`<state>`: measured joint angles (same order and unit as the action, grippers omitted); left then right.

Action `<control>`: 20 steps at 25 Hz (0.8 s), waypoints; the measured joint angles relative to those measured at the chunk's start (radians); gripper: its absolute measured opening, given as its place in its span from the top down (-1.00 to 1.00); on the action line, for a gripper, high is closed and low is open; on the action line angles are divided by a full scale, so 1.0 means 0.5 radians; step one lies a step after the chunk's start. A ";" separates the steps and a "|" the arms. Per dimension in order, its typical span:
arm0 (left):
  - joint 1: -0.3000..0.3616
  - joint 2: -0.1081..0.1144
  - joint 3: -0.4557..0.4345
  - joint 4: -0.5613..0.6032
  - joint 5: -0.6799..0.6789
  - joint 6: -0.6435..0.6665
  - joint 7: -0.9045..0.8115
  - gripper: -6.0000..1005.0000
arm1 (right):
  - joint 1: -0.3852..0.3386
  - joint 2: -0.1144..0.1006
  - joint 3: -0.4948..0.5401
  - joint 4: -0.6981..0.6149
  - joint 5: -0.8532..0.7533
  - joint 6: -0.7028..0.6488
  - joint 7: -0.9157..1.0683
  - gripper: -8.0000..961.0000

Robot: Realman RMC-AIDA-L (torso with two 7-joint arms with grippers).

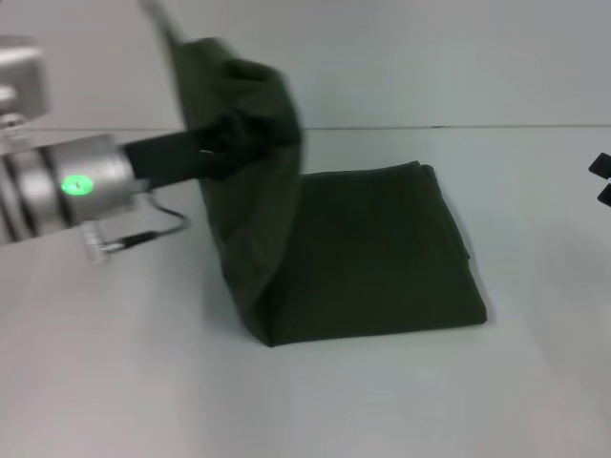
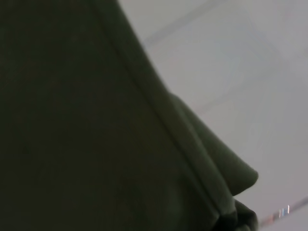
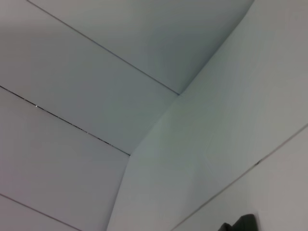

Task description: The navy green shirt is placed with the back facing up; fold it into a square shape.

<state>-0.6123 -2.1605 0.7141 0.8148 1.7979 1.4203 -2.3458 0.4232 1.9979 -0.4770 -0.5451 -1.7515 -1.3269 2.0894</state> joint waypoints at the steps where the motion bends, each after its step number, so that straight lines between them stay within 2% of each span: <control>1: -0.038 -0.010 0.113 -0.011 0.000 -0.052 0.001 0.95 | -0.001 0.000 0.000 0.010 0.000 0.000 -0.003 -0.58; 9: -0.262 -0.021 0.821 -0.215 -0.024 -0.592 -0.006 0.95 | -0.011 -0.009 0.000 0.059 -0.002 0.000 -0.031 -0.58; 13: -0.428 -0.019 1.085 -0.379 -0.008 -0.695 0.007 0.95 | -0.012 -0.010 0.000 0.061 -0.006 0.001 -0.032 -0.58; 14: -0.451 -0.020 1.122 -0.390 -0.008 -0.697 0.008 0.95 | -0.012 -0.010 0.000 0.062 -0.006 0.000 -0.033 -0.58; 17: -0.456 -0.024 1.188 -0.323 -0.073 -0.575 0.042 0.77 | -0.012 -0.011 -0.002 0.062 -0.007 0.000 -0.034 -0.58; 20: -0.398 -0.009 1.119 -0.165 -0.152 -0.217 0.185 0.59 | -0.012 -0.014 -0.003 0.062 -0.016 0.000 -0.034 -0.58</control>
<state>-0.8113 -2.1652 1.2734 0.7323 1.7218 1.3118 -2.2533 0.4172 1.9911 -0.4783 -0.5139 -1.7593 -1.3268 2.0722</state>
